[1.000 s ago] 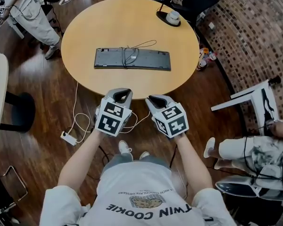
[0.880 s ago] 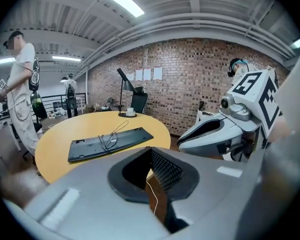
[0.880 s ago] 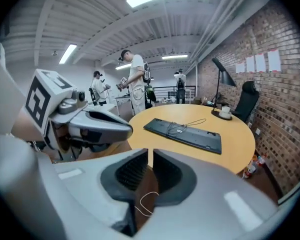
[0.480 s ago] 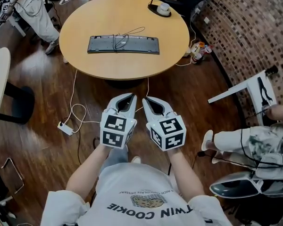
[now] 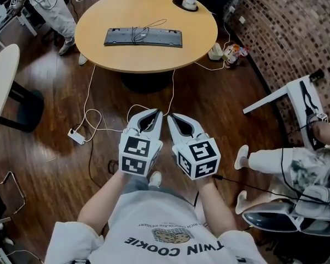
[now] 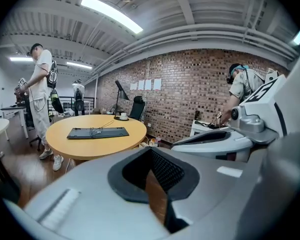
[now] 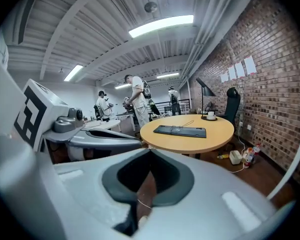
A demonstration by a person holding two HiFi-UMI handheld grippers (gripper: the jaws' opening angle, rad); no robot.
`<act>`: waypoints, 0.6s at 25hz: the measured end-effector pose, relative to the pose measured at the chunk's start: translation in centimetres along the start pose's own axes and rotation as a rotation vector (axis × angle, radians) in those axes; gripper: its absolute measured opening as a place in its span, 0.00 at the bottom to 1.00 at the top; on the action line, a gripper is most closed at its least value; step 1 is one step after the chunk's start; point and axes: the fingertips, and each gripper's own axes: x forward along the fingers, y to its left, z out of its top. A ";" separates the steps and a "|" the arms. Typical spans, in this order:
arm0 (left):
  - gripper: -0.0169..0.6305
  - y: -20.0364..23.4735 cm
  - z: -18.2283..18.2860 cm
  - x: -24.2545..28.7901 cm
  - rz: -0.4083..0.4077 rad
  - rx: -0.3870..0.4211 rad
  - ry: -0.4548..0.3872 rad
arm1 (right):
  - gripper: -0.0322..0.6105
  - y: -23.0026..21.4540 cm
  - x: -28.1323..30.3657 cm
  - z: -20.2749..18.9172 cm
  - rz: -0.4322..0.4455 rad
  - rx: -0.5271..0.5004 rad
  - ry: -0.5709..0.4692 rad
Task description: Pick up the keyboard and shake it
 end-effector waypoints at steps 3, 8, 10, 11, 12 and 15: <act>0.04 -1.2 0.2 -1.2 0.017 0.004 -0.007 | 0.05 0.7 -1.4 -0.3 0.010 0.003 -0.008; 0.04 -2.1 0.1 -2.8 0.035 0.001 -0.006 | 0.05 2.0 -2.8 -0.2 0.022 0.007 -0.023; 0.04 -2.4 0.3 -3.3 0.040 0.008 -0.012 | 0.05 2.3 -3.2 -0.1 0.023 0.010 -0.029; 0.04 -2.5 0.4 -3.5 0.040 0.010 -0.013 | 0.05 2.5 -3.3 -0.1 0.023 0.013 -0.031; 0.04 -2.7 0.4 -3.6 0.040 0.011 -0.013 | 0.05 2.6 -3.5 -0.1 0.022 0.016 -0.031; 0.04 -3.1 0.2 -4.1 0.040 0.013 -0.012 | 0.05 3.0 -4.1 -0.3 0.021 0.025 -0.030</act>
